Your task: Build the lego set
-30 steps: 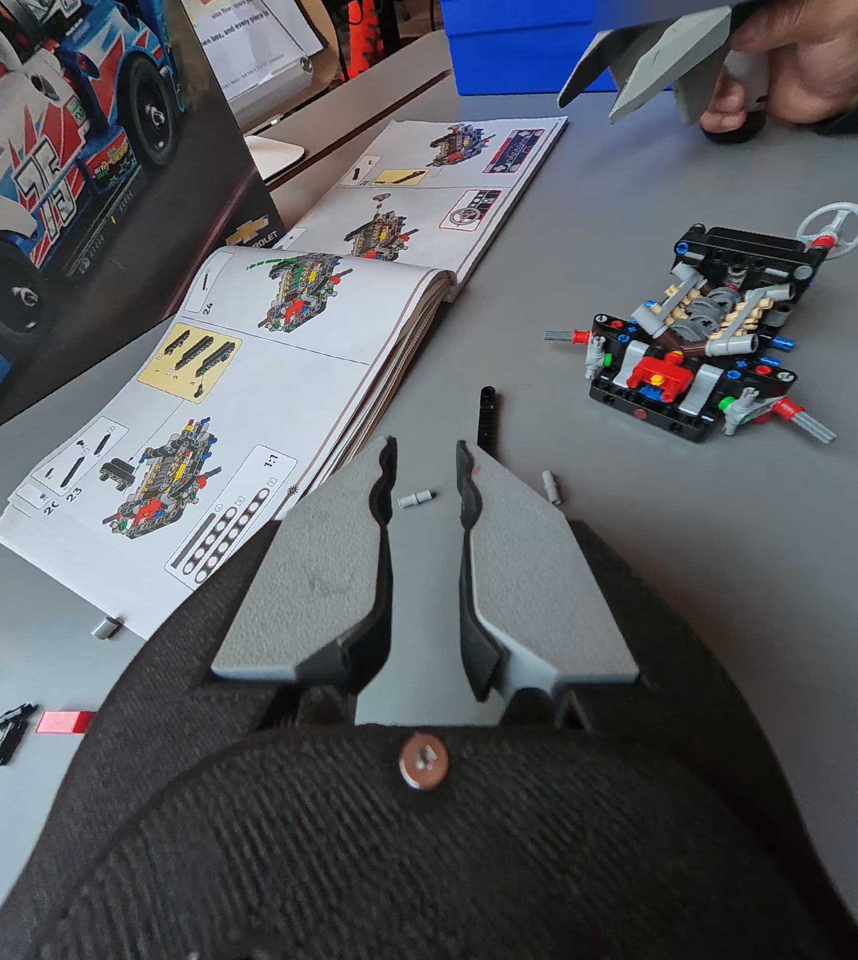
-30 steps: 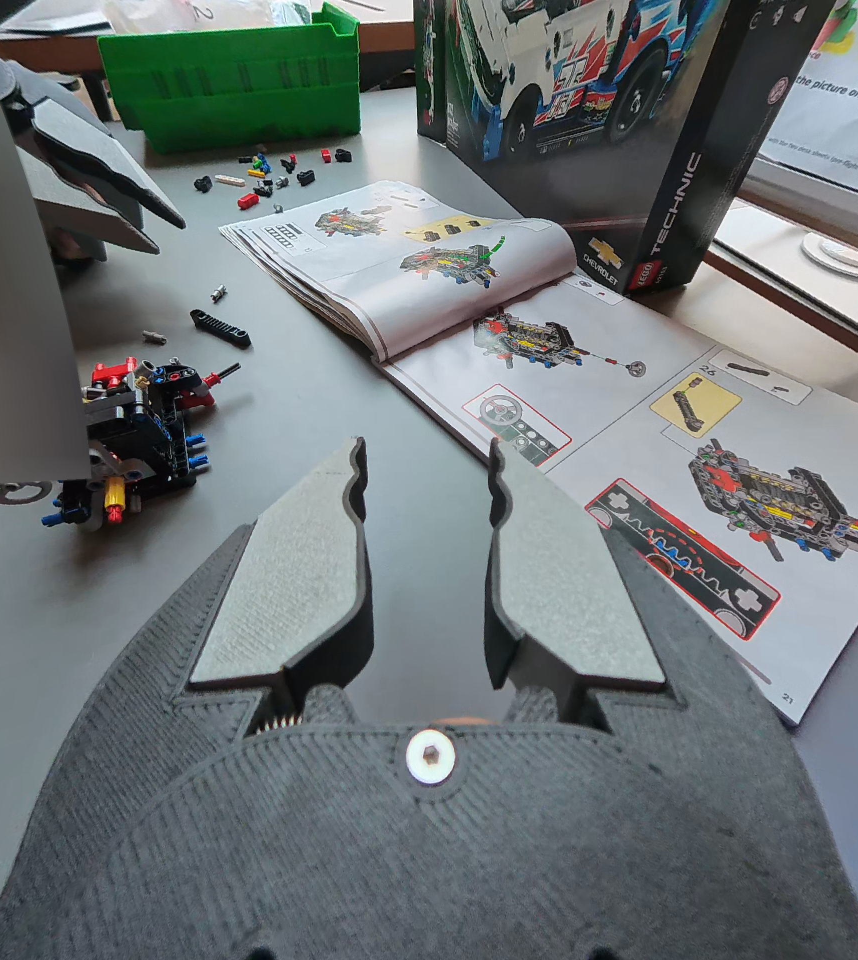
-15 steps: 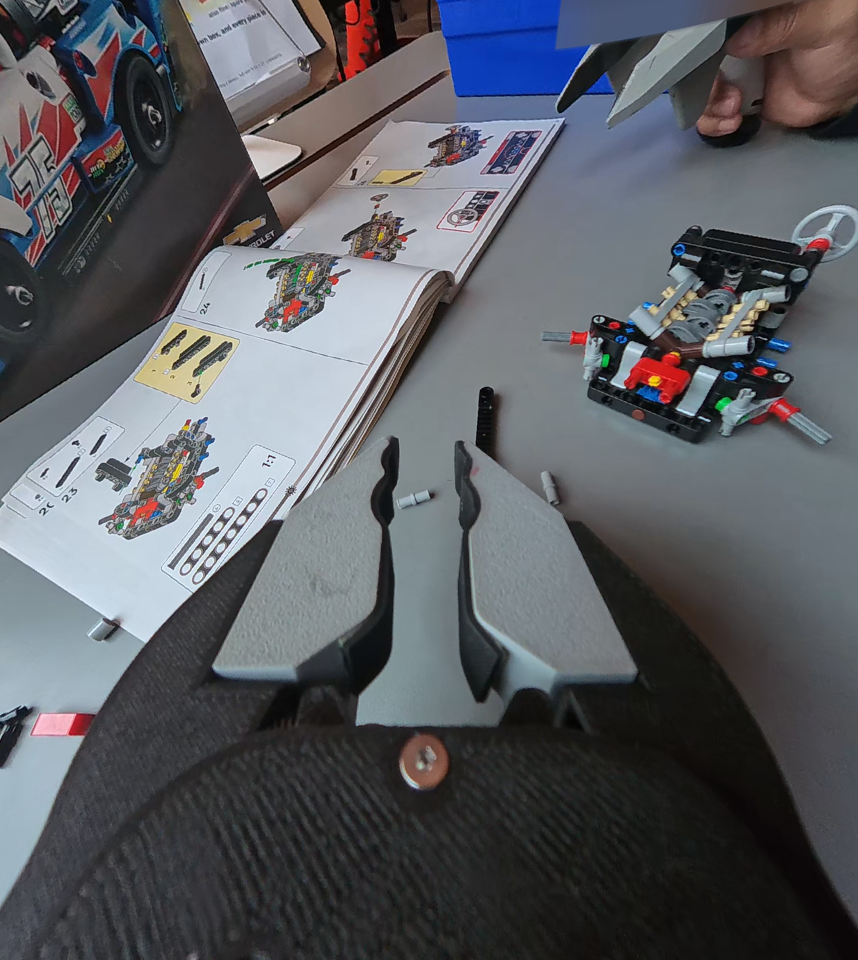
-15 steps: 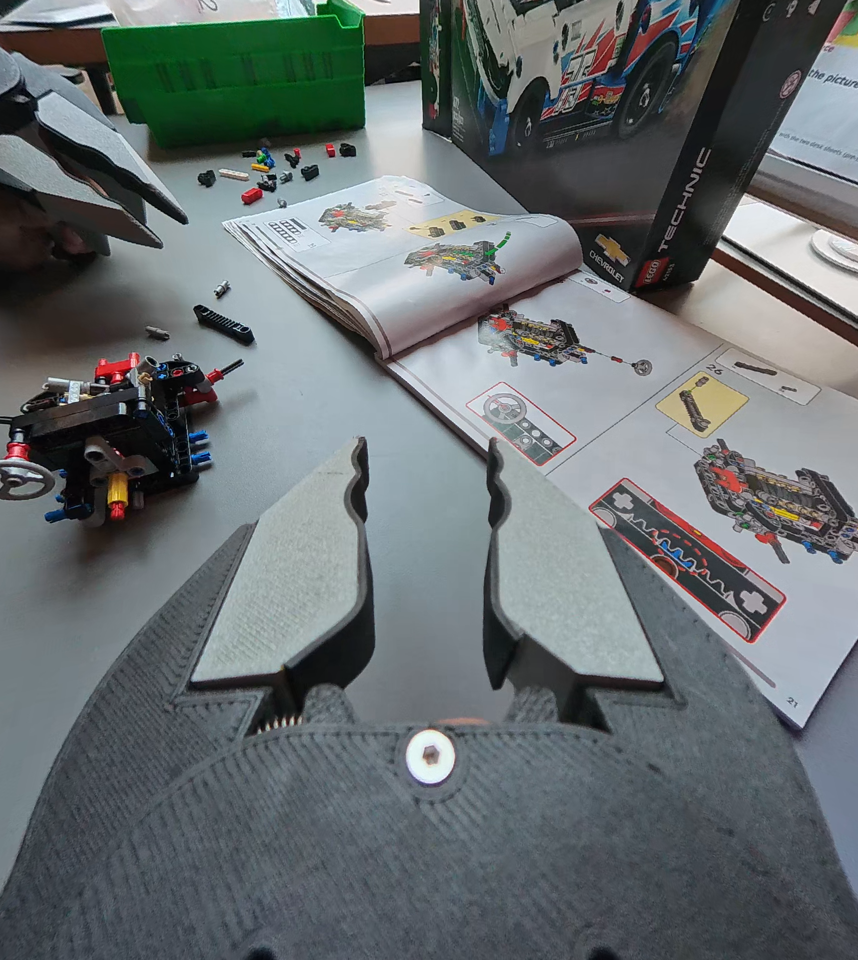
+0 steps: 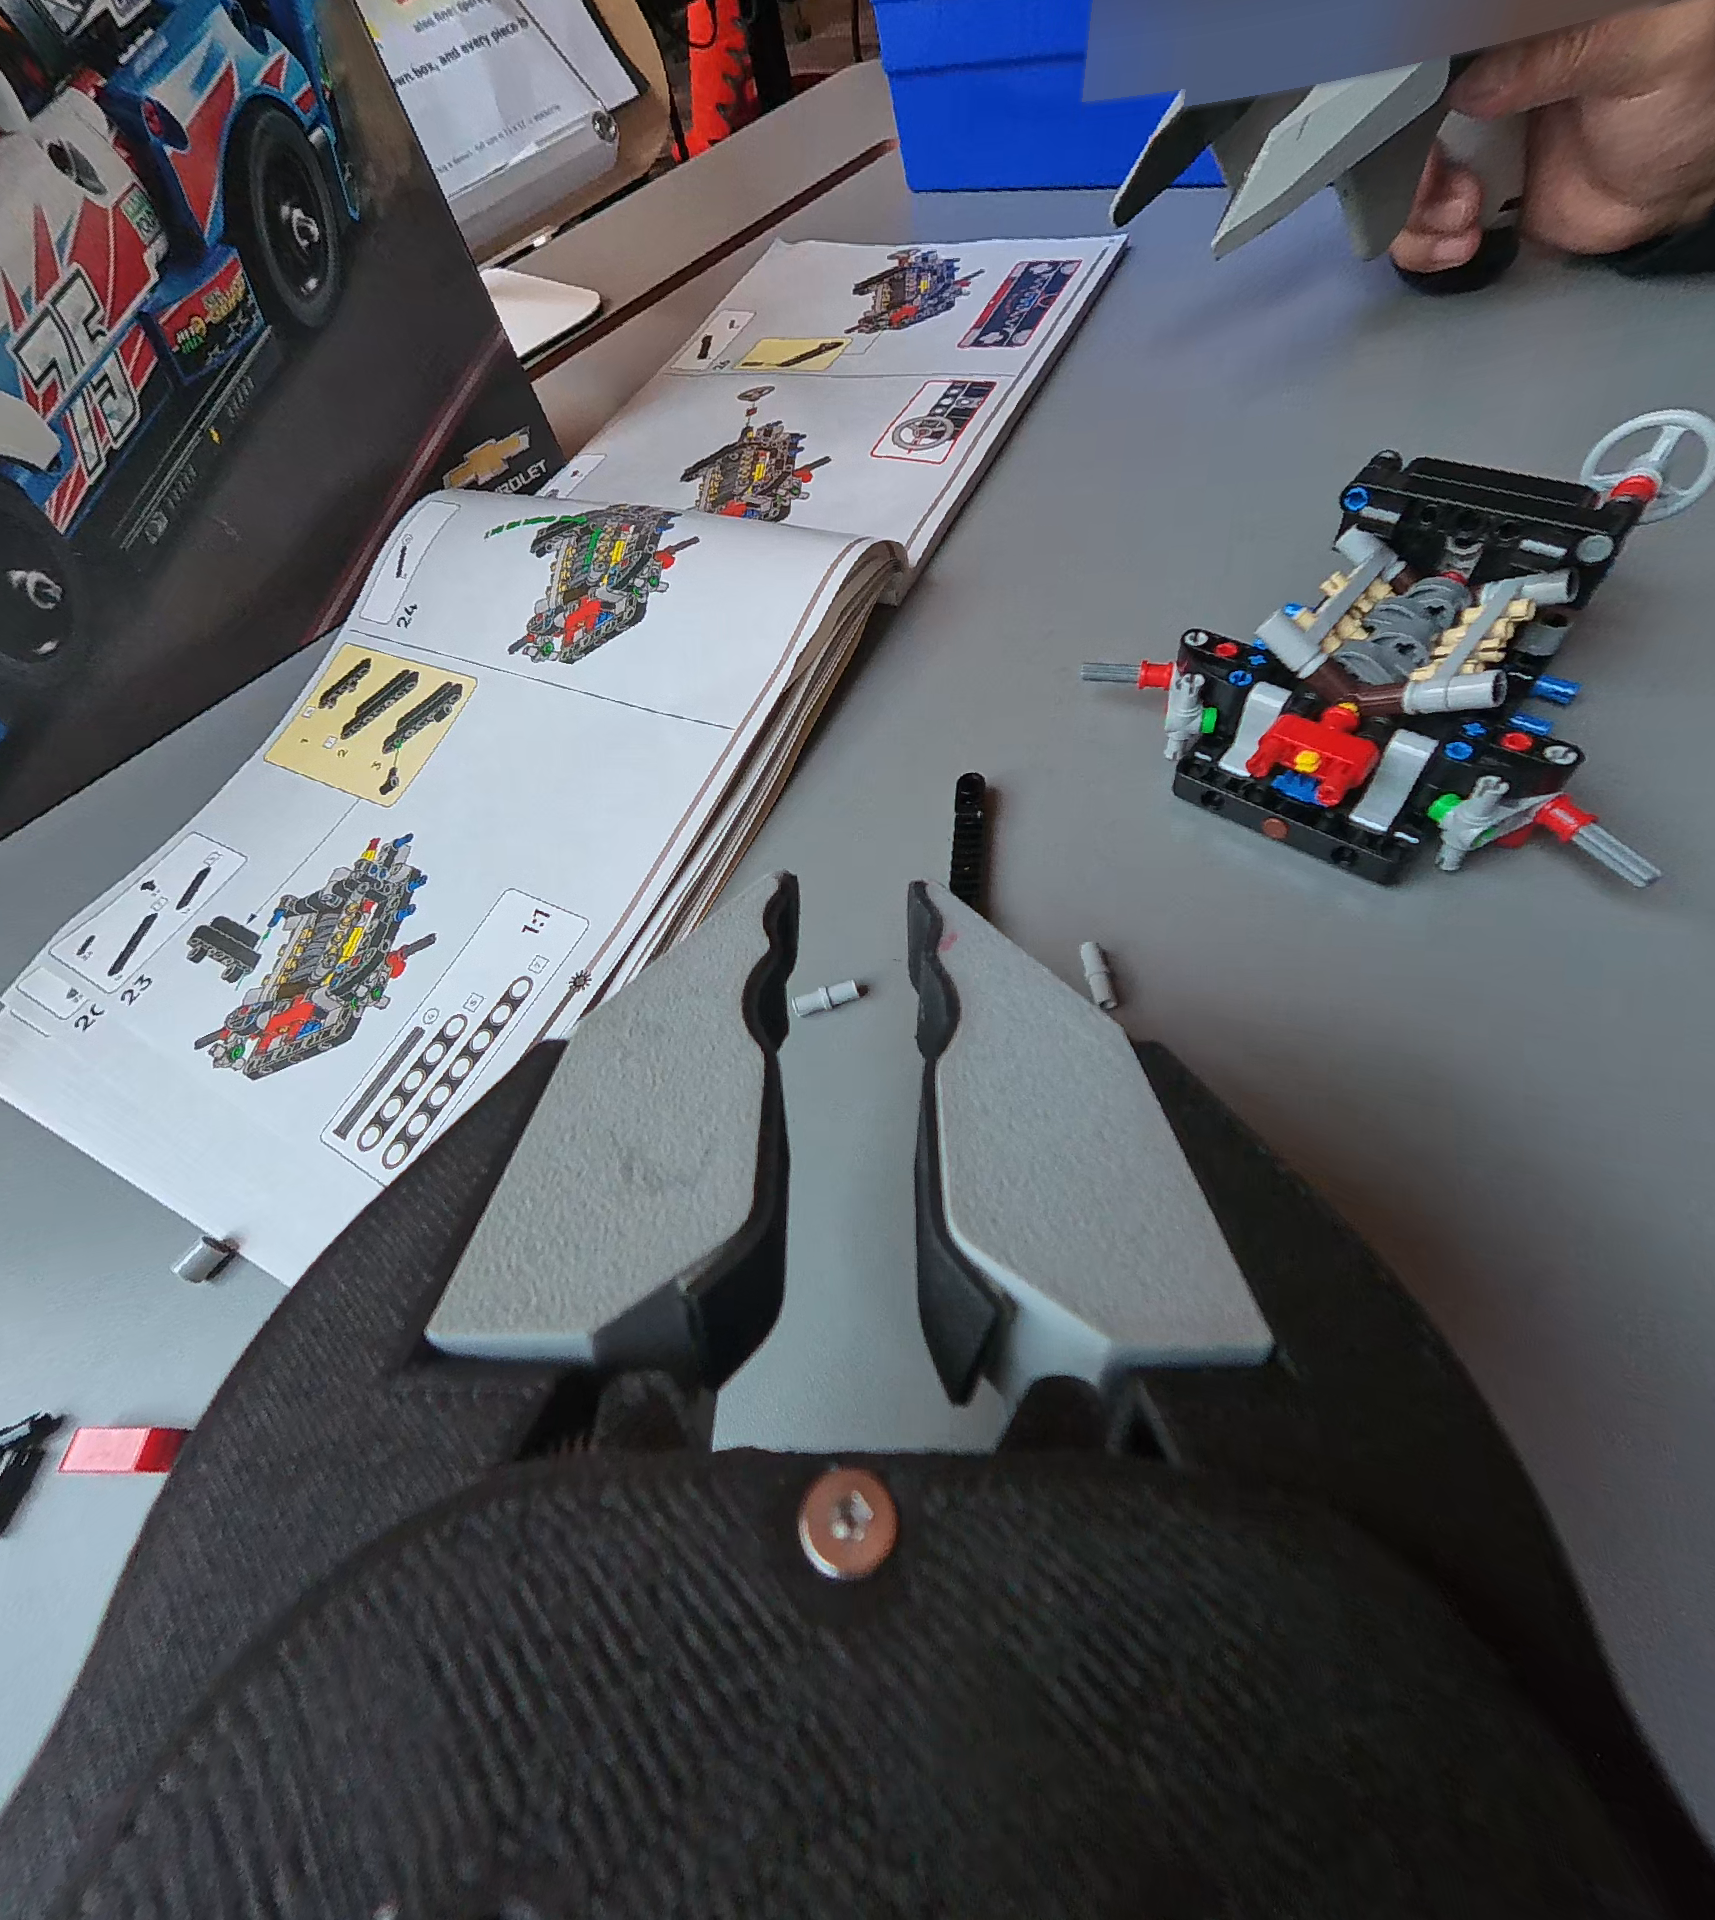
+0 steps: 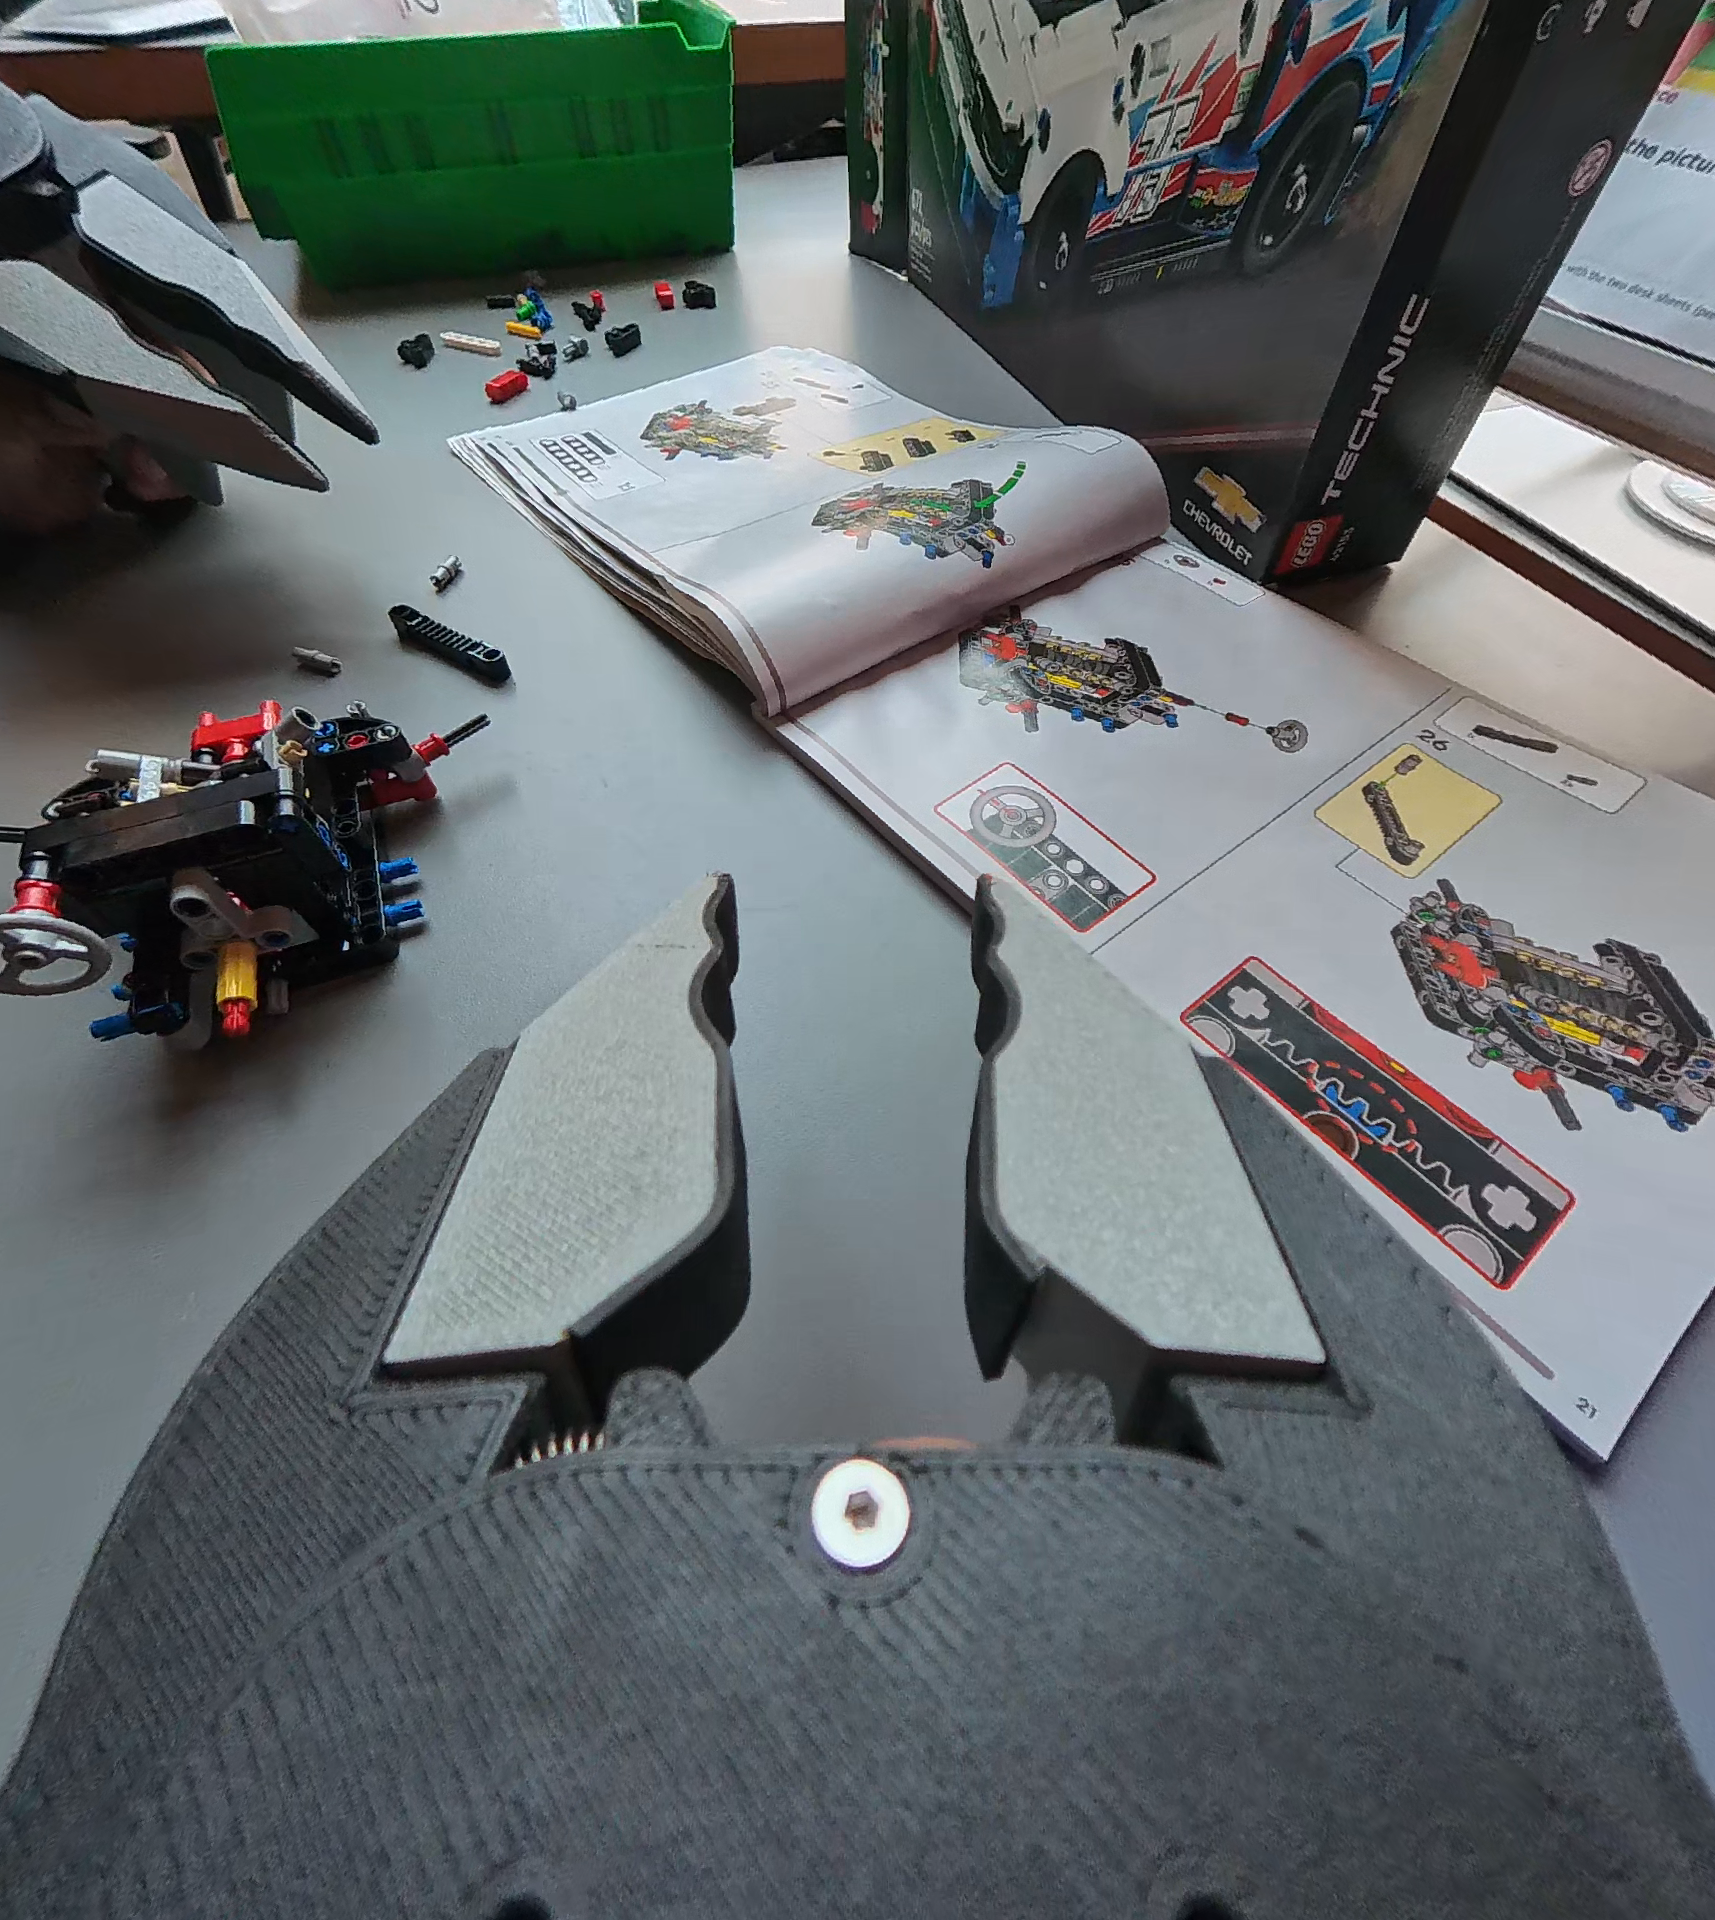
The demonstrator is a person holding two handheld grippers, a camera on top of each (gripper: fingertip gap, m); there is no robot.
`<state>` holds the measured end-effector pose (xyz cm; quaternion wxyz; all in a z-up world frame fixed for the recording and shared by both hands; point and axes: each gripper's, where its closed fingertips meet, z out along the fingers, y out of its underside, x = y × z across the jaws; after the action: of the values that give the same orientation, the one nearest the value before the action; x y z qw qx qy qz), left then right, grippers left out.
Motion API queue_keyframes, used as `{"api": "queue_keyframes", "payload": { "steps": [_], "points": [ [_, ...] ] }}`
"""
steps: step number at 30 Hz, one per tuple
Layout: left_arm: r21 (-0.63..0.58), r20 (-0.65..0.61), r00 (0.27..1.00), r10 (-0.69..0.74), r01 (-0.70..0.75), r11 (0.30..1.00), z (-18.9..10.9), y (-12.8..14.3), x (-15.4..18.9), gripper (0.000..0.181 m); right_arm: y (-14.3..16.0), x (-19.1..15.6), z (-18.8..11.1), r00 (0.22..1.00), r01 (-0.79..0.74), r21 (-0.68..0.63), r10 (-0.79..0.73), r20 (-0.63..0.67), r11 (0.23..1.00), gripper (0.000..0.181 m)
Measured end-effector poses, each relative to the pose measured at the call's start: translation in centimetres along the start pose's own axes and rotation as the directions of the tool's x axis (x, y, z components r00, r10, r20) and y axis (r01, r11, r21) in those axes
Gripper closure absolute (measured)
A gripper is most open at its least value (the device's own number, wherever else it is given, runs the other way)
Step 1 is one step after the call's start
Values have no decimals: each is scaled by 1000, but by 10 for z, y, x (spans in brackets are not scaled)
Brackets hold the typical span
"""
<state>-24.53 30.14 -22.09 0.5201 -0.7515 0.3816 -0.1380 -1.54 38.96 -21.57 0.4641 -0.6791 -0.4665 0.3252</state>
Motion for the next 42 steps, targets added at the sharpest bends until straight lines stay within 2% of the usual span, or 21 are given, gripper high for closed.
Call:
{"api": "queue_keyframes", "payload": {
  "steps": [30,37,39,42],
  "points": [
    [0,-12,1000,13,-13,1000,1,0,2,163,1,-2,1,1000,3,-5,-3,17,1000,139],
    [23,-56,992,112,-110,994,1,-4,22,173,1,-3,1,1000,13,-10,-13,18,1000,140],
    [43,-76,992,105,-102,994,1,-9,31,170,1,-3,1,1000,12,-7,-12,17,1000,140],
    [26,-170,983,70,-67,997,4,-11,54,166,0,-3,0,1000,11,-2,-11,17,1000,137]
  ]
}}
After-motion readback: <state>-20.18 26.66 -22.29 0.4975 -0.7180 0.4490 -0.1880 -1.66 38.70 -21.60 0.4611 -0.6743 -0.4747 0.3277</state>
